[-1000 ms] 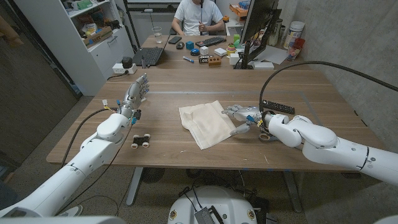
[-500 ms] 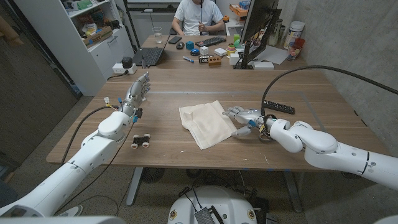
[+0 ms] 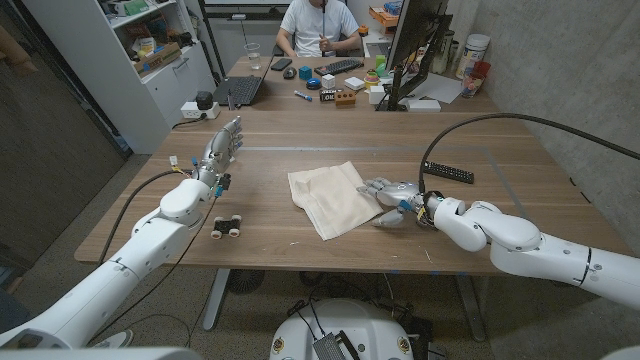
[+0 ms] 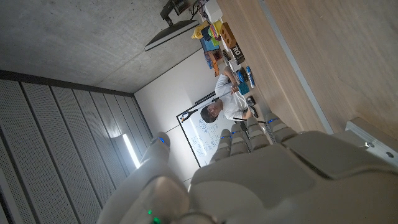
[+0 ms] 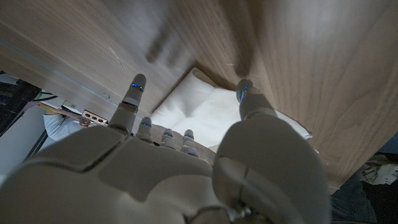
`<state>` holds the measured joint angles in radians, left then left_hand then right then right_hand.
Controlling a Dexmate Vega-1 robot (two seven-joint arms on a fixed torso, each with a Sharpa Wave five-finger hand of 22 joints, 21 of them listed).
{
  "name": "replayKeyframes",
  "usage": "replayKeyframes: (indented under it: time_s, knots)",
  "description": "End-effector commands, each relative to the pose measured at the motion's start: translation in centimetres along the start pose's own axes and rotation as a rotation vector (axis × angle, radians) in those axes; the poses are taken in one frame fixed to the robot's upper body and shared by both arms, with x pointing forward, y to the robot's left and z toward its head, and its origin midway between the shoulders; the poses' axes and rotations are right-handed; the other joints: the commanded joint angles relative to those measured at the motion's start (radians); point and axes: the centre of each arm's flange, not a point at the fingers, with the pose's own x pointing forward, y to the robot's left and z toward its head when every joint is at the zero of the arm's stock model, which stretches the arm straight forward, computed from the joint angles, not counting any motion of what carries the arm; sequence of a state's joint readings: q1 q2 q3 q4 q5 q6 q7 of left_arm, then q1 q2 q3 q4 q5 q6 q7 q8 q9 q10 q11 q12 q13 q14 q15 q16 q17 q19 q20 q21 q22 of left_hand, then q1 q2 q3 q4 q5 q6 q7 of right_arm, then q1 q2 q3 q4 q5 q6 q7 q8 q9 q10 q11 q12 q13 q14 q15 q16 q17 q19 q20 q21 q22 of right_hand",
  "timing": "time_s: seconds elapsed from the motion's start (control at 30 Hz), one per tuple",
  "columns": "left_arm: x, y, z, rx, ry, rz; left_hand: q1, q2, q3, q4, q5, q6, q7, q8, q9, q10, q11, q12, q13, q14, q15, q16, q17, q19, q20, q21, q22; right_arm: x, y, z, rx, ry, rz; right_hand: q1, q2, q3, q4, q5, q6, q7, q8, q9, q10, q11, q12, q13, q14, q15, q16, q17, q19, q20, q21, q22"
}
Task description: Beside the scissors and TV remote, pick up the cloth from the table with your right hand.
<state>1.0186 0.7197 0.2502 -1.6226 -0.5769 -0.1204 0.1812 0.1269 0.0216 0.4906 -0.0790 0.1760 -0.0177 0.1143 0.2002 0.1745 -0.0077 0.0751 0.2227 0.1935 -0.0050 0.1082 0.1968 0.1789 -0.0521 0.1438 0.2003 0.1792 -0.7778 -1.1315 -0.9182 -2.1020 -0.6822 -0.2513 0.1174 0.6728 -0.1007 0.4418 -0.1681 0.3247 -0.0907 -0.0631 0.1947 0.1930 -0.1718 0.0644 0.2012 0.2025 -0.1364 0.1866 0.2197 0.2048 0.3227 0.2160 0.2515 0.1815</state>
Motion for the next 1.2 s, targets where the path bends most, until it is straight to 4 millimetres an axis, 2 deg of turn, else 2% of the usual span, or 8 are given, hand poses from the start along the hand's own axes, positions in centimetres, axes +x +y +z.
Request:
replayKeyframes:
  time_s: [0.03,0.63,0.93,1.03,1.2]
  knots:
    - [0.2,-0.5,-0.2,0.008,0.011,-0.007,0.002,0.007,-0.001,-0.004,0.001,0.009,-0.001,-0.001,0.006,0.010,0.004,0.000,0.001,0.004,0.003,0.001,0.005,0.001,0.006,0.002,0.002,0.4,1.1,0.6,0.027,-0.023,-0.003,0.013,0.003,0.009,-0.003,0.005,0.002,-0.010,0.010,0.004,-0.039,-0.008,0.004,0.004,-0.004,-0.006,0.001,0.000,0.009,0.001,0.004,-0.001]
    - [-0.5,0.1,-1.0,-0.006,0.033,0.020,0.000,0.008,-0.002,-0.005,0.001,0.011,-0.003,-0.003,0.006,0.011,0.003,-0.001,0.002,0.005,0.003,0.000,0.005,0.001,0.007,0.001,0.002,2.8,0.9,1.7,0.042,-0.083,-0.009,0.035,0.006,0.014,-0.002,0.003,0.016,-0.014,0.015,0.005,-0.029,-0.012,0.009,0.005,0.004,-0.014,0.003,0.000,0.023,0.002,-0.001,-0.003]
    - [-0.6,0.5,-1.1,-0.016,0.027,0.032,-0.001,0.009,-0.003,-0.005,0.001,0.013,-0.002,-0.004,0.006,0.011,0.002,-0.002,0.002,0.007,0.006,-0.001,0.005,0.000,0.009,0.001,0.003,4.2,0.9,2.1,0.048,-0.101,0.053,0.060,0.008,0.018,0.000,-0.001,0.072,-0.030,0.033,0.005,-0.019,-0.016,0.013,0.006,0.023,-0.022,0.009,0.000,0.044,0.002,-0.005,-0.004]
    - [-0.6,0.6,-1.1,-0.020,0.027,0.036,-0.001,0.009,-0.003,-0.005,0.001,0.014,-0.002,-0.004,0.006,0.011,0.003,-0.002,0.002,0.007,0.006,-0.001,0.005,0.000,0.009,0.001,0.003,4.5,1.2,2.3,0.039,-0.104,0.047,0.092,0.022,0.028,-0.002,-0.002,0.097,-0.042,0.038,0.006,-0.009,-0.018,0.018,0.008,0.053,-0.036,0.020,0.002,0.068,-0.001,-0.005,-0.003]
    - [-0.5,0.6,-1.1,-0.028,0.020,0.037,-0.002,0.009,-0.003,-0.006,0.001,0.014,-0.002,-0.004,0.006,0.012,0.002,-0.002,0.002,0.007,0.006,-0.001,0.006,0.000,0.013,0.001,0.003,4.7,1.5,2.3,0.036,-0.100,0.036,0.177,0.039,0.048,-0.006,-0.011,0.160,-0.073,0.051,0.009,0.026,-0.037,0.034,0.018,0.123,-0.068,0.047,0.011,0.156,-0.003,0.009,-0.001]
